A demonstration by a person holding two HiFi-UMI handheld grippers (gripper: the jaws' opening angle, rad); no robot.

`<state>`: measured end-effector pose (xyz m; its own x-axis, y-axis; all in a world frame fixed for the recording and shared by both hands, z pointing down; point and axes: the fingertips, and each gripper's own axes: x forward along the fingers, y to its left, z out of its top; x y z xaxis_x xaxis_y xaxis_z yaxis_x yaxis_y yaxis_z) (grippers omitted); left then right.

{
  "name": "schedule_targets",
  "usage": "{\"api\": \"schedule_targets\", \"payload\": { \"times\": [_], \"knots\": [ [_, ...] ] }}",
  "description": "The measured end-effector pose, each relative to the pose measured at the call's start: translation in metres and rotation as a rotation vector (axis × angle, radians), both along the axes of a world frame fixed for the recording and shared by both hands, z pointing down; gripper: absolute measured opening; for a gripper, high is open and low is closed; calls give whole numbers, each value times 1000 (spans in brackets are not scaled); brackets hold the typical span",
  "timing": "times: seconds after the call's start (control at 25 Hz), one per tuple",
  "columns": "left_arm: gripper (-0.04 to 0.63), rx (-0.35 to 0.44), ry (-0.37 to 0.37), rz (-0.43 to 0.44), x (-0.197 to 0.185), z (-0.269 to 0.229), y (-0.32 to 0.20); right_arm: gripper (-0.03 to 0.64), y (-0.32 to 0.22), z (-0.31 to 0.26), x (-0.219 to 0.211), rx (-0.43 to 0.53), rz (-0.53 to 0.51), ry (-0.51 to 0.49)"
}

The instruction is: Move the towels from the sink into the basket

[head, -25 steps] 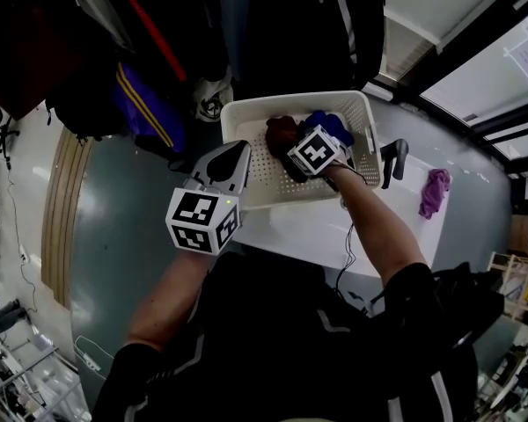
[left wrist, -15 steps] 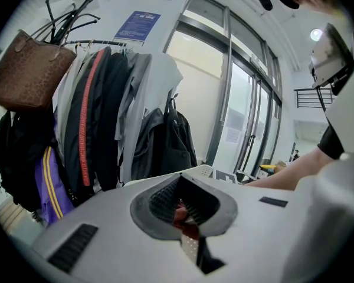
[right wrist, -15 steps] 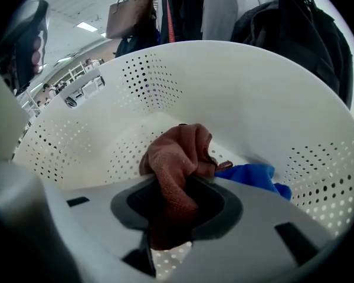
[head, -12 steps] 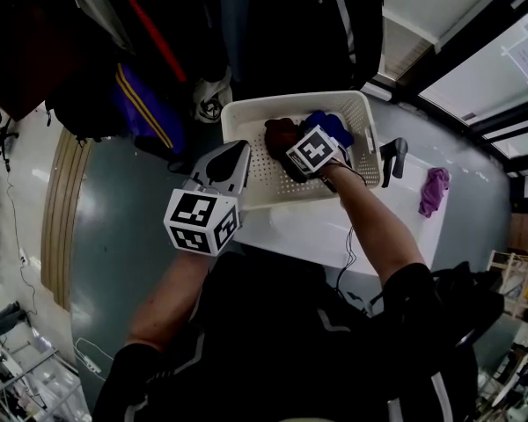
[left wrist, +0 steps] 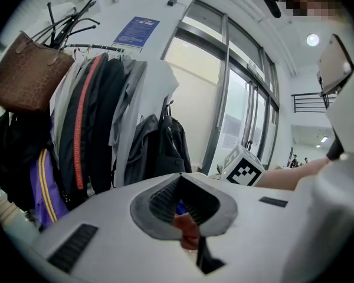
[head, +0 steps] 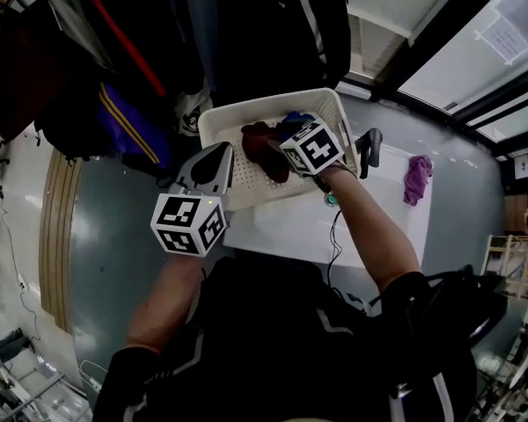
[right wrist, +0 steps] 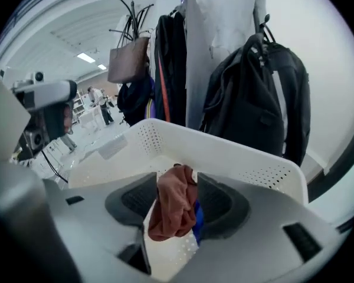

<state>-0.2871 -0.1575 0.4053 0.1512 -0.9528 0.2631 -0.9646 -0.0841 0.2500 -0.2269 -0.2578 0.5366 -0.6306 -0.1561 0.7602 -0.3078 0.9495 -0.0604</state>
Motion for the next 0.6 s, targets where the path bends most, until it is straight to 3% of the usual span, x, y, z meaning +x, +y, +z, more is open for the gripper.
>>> {"api": "schedule_targets", "payload": {
  "times": [0.32,0.6],
  "knots": [
    [6,54,9,58,38,-22,-1,150,19,-70,43,45,102,-228],
    [6,74,3,129,85,-37,-4,67,27,-112,102,110,202,-344]
  ]
}}
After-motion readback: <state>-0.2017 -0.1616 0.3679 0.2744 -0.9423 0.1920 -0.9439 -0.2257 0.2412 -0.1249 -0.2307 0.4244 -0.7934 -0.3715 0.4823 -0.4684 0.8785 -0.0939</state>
